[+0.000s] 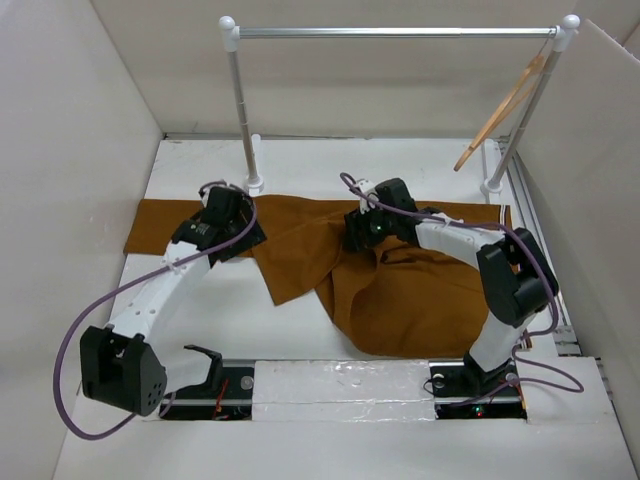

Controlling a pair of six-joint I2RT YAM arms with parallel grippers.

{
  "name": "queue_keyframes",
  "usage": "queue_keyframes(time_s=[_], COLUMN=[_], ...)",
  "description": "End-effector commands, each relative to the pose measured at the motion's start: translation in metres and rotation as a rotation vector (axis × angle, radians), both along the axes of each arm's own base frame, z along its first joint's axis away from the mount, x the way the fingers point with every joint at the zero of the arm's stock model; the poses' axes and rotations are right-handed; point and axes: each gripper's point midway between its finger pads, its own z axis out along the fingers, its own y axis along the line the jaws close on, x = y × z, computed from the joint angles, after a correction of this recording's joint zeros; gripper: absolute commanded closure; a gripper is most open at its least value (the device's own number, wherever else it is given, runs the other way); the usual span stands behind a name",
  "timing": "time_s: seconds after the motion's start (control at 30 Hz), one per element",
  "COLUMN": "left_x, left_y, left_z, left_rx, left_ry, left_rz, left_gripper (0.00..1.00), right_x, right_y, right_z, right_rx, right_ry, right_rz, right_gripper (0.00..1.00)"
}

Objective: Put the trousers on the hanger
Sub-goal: Flatten out the trousers at the center of the board.

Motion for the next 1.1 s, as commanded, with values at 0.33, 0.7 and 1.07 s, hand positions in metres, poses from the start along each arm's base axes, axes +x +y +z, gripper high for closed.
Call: queue_keyframes(time_s=[0.33,0.7,1.07], left_x=[-0.047,-0.076,-0.091], left_y=[-0.019,-0.080,-0.048], left_z=[-0.059,-0.061,-0.118], left_rx=[0.045,-0.004,-0.161], left_ry=[0.060,0.048,0.213], left_rz=[-0.072,0.123,0.352], left_gripper=[0.49,0.48,0.47], right_x=[0.000,-0.052,-0.128], right_y=[-0.030,-0.069,-0.088], right_z=[0.111,0.144,0.117], right_rx=[-0.114,-0.061,0.001], right_ry=[-0.302,-0.340,-0.286], right_rz=[-0.026,-0.025,0.038], right_gripper=[0.30,0.32,0.68])
